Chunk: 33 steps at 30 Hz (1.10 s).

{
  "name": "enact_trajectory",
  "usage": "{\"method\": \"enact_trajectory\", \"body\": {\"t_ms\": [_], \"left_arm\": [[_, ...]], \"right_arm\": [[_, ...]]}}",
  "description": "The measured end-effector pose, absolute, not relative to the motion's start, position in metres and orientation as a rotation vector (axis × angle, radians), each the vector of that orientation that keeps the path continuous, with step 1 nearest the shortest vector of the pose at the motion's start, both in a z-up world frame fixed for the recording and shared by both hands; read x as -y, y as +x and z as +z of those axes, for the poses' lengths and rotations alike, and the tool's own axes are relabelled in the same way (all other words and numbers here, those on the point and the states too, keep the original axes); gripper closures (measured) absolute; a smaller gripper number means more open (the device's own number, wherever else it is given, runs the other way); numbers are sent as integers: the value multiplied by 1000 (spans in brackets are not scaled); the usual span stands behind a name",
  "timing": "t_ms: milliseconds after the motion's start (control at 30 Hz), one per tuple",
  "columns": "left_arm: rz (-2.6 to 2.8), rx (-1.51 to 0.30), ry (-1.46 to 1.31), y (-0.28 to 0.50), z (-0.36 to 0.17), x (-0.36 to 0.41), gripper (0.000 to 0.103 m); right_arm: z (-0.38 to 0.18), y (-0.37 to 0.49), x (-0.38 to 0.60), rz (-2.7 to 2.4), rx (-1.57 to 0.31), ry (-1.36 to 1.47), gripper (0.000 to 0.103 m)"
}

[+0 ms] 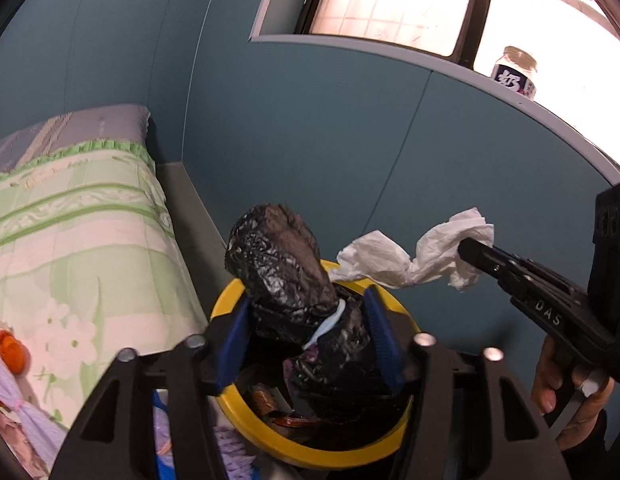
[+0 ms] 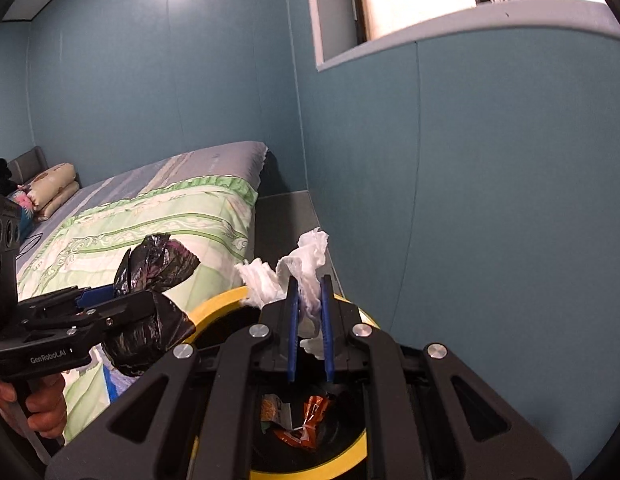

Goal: Collect trash
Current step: 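Open both tools to drop the black bag and tissue into the bin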

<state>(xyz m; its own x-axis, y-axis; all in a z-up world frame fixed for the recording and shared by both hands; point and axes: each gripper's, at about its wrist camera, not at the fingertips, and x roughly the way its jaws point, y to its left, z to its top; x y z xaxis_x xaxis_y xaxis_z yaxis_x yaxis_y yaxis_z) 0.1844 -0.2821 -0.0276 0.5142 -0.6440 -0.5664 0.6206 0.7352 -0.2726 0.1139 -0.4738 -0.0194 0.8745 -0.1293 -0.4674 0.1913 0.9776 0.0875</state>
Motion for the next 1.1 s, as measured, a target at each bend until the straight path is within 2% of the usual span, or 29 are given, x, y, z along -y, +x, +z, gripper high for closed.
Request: {"method": "enact_trajectory", "body": {"t_ms": [100, 167, 200, 567, 700, 767, 833, 933, 1100], "left_arm": [[-747, -707, -59, 189, -31, 283, 31], [-741, -706, -74, 191, -32, 280, 24], [-738, -705, -80, 191, -32, 278, 22], [-657, -677, -117, 200, -20, 241, 22], [-600, -650, -135, 200, -11, 215, 18], [-576, -639, -142, 200, -8, 203, 16], [-542, -626, -146, 199, -4, 188, 13], [-490, -617, -156, 199, -1, 163, 13], [-421, -602, -177, 197, 2, 123, 12]], "right_arm": [[-22, 116, 477, -187, -493, 151, 92], [-25, 119, 480, -195, -505, 163, 81], [-27, 118, 482, -200, -507, 174, 70], [-23, 105, 480, -201, -486, 195, 68], [-16, 99, 473, -179, -454, 181, 56], [-13, 99, 466, -164, -445, 174, 53], [-8, 97, 457, -142, -428, 160, 42], [-2, 97, 440, -102, -398, 141, 35], [3, 102, 413, -38, -379, 116, 30]]}}
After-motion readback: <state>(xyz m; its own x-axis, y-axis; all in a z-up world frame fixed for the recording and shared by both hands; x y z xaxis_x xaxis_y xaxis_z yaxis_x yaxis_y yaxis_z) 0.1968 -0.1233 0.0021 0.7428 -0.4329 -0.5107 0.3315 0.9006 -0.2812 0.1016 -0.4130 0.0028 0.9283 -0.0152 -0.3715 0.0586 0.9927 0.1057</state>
